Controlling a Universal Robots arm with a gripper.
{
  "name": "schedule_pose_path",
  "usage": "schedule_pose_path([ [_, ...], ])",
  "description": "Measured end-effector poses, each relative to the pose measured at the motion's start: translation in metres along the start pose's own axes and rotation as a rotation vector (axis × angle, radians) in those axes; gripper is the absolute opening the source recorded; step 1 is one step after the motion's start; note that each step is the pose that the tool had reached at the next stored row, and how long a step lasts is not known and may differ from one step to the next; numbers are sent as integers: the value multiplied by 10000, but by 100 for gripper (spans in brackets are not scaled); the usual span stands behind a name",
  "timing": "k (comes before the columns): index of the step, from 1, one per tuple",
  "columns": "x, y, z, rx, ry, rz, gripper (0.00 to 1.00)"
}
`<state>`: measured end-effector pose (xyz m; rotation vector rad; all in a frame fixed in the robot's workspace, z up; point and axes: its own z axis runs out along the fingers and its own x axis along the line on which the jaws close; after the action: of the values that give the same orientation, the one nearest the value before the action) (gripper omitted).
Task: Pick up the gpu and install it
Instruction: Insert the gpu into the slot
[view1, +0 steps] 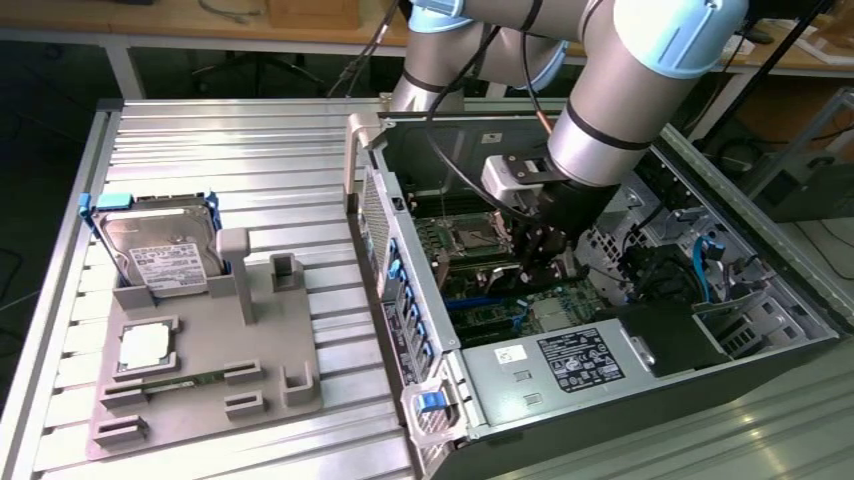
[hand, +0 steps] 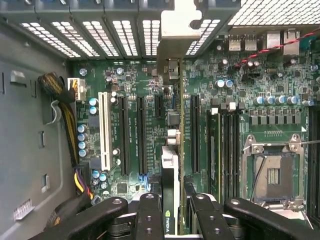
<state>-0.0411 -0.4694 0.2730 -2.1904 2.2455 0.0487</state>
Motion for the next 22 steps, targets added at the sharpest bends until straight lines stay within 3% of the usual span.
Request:
schedule_pose_path([
  [22, -1, 44, 14, 2, -17, -1, 27],
])
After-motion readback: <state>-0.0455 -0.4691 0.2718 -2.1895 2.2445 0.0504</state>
